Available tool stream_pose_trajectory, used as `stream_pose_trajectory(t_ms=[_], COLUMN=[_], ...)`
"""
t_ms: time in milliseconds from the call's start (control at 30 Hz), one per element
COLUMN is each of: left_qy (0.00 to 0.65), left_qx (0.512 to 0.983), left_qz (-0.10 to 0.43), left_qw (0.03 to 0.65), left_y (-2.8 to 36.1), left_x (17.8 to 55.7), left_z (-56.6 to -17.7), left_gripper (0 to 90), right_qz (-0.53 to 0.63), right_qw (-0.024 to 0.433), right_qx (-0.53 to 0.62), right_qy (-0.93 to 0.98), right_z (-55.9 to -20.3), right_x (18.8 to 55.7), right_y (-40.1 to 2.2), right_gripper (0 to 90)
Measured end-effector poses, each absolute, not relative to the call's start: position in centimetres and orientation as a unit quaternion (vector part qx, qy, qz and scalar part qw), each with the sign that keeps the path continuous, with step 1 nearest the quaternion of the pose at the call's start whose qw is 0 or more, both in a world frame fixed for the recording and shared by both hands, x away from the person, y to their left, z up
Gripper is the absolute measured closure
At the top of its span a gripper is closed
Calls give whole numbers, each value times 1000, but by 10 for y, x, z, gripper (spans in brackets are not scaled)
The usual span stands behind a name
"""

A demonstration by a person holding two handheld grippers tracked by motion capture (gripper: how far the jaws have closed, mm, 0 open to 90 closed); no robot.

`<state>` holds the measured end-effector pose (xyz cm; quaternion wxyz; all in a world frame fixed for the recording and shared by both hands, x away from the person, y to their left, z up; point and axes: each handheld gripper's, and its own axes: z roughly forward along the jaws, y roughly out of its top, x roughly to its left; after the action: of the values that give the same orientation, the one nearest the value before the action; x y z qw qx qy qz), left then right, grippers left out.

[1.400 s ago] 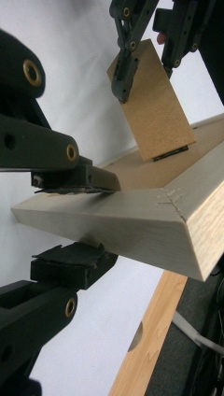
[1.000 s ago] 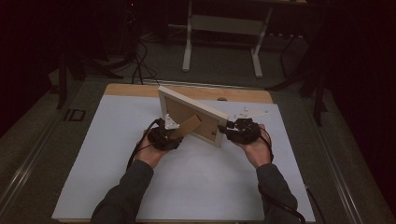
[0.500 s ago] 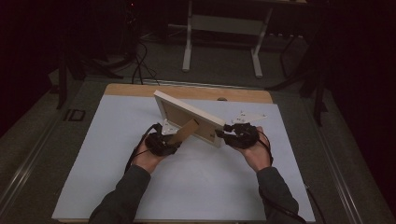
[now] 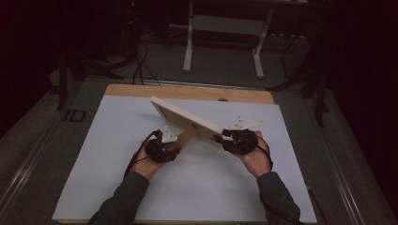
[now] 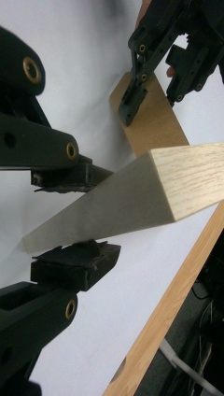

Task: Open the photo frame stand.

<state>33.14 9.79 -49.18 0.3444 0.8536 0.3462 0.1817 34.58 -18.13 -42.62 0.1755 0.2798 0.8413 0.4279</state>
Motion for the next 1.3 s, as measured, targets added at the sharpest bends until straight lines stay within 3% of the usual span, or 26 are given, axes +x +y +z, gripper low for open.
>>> stream_pose_trajectory(t_ms=[967,1300], left_qy=[339,338], left_qx=[857,855], left_qz=[171,172], left_qw=[348,354], left_y=[99,103], left_x=[324,323], left_z=[-497,-494], left_gripper=[579,565], right_qz=[425,424], right_qw=[186,181], right_qx=[270,270], right_qy=[844,846], right_z=[-430,-432], right_x=[338,338], right_y=[-176,-176], right_gripper=[614,569])
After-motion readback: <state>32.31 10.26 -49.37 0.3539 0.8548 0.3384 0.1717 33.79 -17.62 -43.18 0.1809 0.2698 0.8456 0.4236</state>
